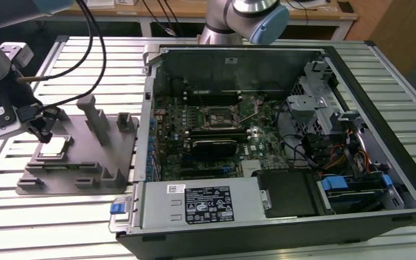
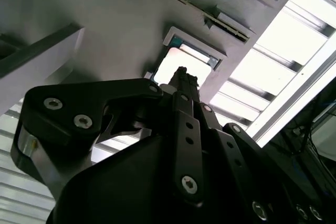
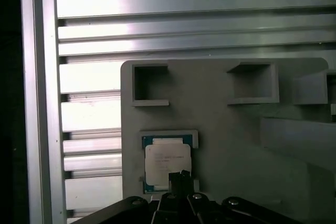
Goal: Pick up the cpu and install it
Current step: 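Pick up the cpu and move it towards the insertion slot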
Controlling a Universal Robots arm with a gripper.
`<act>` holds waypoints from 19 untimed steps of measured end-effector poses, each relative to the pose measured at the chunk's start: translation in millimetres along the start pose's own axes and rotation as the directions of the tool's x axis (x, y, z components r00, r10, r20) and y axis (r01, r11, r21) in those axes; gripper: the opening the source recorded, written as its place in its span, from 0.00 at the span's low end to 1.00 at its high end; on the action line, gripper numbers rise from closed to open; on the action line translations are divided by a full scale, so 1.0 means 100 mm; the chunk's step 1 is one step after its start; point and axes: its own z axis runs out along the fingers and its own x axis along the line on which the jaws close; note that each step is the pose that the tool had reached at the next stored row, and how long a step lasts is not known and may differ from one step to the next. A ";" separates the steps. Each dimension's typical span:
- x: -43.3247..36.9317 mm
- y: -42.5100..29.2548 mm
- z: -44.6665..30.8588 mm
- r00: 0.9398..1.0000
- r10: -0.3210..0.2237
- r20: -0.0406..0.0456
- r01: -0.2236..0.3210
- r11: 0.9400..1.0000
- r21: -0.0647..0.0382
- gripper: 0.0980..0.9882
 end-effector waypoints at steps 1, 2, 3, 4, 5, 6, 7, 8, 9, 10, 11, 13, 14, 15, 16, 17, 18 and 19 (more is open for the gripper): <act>0.004 -0.001 0.018 1.000 0.000 0.000 0.000 1.000 0.000 0.01; 0.007 -0.001 0.036 1.000 0.000 0.000 0.000 1.000 0.000 0.01; 0.009 -0.001 0.054 1.000 0.000 0.000 0.000 1.000 0.000 0.01; 0.012 0.000 0.071 1.000 0.000 -0.001 0.000 1.000 0.000 0.01; 0.014 0.002 0.087 1.000 0.000 -0.001 0.000 1.000 0.000 0.01; 0.017 0.005 0.102 1.000 0.000 -0.001 0.000 1.000 0.000 0.01; 0.019 0.009 0.118 1.000 0.000 -0.001 0.000 1.000 0.000 0.01; 0.020 0.011 0.133 1.000 0.000 -0.001 0.000 1.000 0.000 0.01; 0.022 0.014 0.148 1.000 0.000 -0.001 0.000 1.000 0.000 0.01; 0.025 0.016 0.164 1.000 0.000 -0.001 0.000 1.000 0.000 0.01; 0.028 0.015 0.182 1.000 0.000 -0.002 0.000 1.000 0.000 0.01; 0.034 0.014 0.215 1.000 0.000 -0.002 0.000 1.000 0.000 0.01; 0.037 0.014 0.230 1.000 0.000 -0.002 0.000 1.000 0.001 0.01; 0.039 0.013 0.243 1.000 0.000 -0.003 0.000 1.000 0.001 0.01; 0.041 0.012 0.253 1.000 0.000 -0.003 0.000 1.000 0.001 0.01; 0.043 0.011 0.258 1.000 0.000 -0.003 0.000 1.000 0.001 0.01; 0.043 0.012 0.257 1.000 0.000 -0.003 0.000 1.000 0.001 0.01; 0.044 0.011 0.257 1.000 0.000 -0.003 0.000 1.000 0.001 0.01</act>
